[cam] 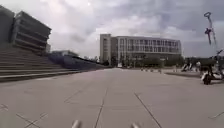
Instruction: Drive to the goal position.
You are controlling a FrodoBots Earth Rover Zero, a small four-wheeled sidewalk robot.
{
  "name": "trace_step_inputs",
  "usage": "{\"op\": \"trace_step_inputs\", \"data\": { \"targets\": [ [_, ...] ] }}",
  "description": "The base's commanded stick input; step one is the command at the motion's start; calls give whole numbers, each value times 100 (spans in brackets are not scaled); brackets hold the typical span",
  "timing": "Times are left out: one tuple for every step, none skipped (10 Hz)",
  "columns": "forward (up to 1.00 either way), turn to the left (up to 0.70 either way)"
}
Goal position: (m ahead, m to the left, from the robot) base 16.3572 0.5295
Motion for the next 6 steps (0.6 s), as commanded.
{"op": "trace_step_inputs", "data": {
  "targets": [
    [85, 0],
    [85, 0],
    [85, 0],
    [85, 0],
    [85, 0],
    [85, 0]
  ]
}}
